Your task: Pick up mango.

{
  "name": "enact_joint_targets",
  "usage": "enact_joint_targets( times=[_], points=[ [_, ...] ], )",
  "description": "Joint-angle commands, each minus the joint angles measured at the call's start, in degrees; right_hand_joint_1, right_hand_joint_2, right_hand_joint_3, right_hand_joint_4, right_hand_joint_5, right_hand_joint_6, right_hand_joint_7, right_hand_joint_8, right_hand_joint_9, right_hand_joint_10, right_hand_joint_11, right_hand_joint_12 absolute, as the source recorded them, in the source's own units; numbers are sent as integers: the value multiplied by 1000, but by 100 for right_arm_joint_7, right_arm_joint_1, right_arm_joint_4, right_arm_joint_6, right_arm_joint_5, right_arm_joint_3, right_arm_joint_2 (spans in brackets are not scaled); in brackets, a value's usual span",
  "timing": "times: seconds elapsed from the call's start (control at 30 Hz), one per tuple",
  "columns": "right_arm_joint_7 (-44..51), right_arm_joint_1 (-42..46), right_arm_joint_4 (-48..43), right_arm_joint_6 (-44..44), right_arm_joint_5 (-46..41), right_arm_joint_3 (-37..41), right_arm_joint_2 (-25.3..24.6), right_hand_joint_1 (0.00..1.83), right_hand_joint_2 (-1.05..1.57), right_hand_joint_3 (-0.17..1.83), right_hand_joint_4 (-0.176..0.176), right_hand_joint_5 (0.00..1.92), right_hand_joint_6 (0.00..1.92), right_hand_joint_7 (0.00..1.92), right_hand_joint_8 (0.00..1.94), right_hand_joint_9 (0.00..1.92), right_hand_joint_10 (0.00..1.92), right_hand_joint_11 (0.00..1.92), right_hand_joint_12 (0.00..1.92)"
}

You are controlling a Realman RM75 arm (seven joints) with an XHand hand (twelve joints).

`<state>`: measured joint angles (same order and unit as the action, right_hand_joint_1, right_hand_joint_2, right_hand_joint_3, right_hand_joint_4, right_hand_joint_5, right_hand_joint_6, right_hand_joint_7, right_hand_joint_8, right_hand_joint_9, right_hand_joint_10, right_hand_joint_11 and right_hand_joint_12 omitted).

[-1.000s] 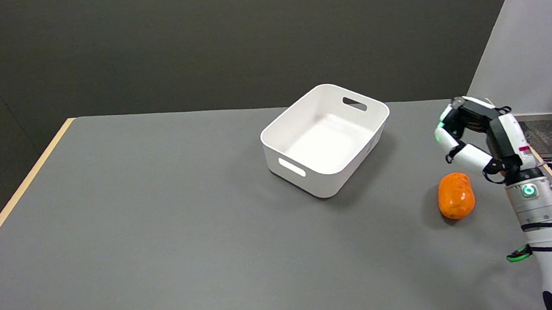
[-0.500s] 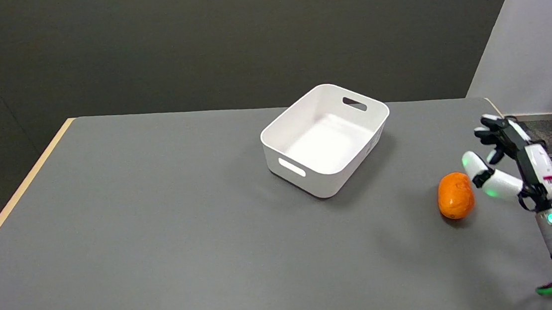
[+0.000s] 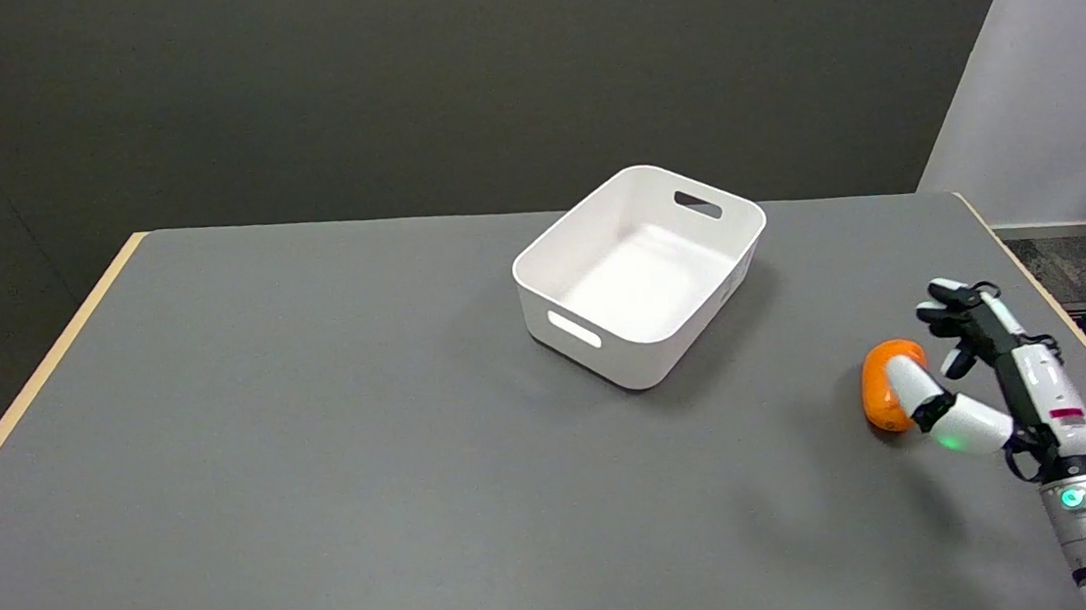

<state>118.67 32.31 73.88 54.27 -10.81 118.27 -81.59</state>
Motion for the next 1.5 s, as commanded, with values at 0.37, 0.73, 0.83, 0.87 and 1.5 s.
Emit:
enact_joint_targets(
  times=[0.37,0.73,0.83,0.87,1.5],
  points=[
    [404,-491,606,-1780,188,167,57,502,633,796,-176,191,512,354,635,278,1097,543,1797],
    [892,-739,975,-3360,334,1005,-148,505,633,796,-176,188,510,334,624,258,1076,539,1798],
    [892,-885,1330,-3798,743,1322,-290,509,633,794,-176,186,511,326,627,249,1071,539,1800],
    [892,-920,1416,-3870,822,1380,-309,509,633,793,-176,185,511,322,627,245,1068,539,1801],
    [444,-439,3377,-4212,1267,28,-774,494,640,788,-176,154,488,306,622,236,1053,553,1803]
  ],
)
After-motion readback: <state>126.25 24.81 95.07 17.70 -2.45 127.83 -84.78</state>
